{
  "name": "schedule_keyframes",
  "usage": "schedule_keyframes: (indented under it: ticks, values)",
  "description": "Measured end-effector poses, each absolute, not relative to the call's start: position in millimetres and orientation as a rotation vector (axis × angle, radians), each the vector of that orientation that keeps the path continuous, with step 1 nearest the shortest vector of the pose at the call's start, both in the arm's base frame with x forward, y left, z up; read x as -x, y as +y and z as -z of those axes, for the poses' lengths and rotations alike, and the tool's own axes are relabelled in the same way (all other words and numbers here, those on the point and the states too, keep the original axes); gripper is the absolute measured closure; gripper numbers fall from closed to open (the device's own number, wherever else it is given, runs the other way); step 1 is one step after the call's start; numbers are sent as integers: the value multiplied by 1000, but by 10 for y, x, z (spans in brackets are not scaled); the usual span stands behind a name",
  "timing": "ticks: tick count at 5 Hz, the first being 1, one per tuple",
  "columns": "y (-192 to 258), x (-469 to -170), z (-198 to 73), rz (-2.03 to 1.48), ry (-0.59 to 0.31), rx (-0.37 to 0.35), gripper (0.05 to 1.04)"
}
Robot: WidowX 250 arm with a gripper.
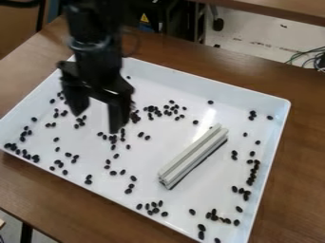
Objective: Sweep into pile
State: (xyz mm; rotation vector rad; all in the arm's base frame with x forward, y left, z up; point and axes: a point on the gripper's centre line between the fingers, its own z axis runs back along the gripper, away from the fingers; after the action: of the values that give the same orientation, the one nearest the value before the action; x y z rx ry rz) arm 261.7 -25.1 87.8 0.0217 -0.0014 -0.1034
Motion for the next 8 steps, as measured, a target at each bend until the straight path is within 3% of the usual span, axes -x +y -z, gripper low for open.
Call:
schedule_keyframes:
  ticks: [1,3,5,6,7,8]
  values:
    - [-671,-2618,-690,251,40,-4,83]
    - [-931,-2797,-513,418,9,26,83]
    - [-1050,-2901,-117,293,51,-25,83]
    - [-1106,-2936,-63,248,22,-21,151]
    - [-1103,-2959,-56,248,4,-31,465]
    - [-1079,-2915,-12,238,1,-40,711]
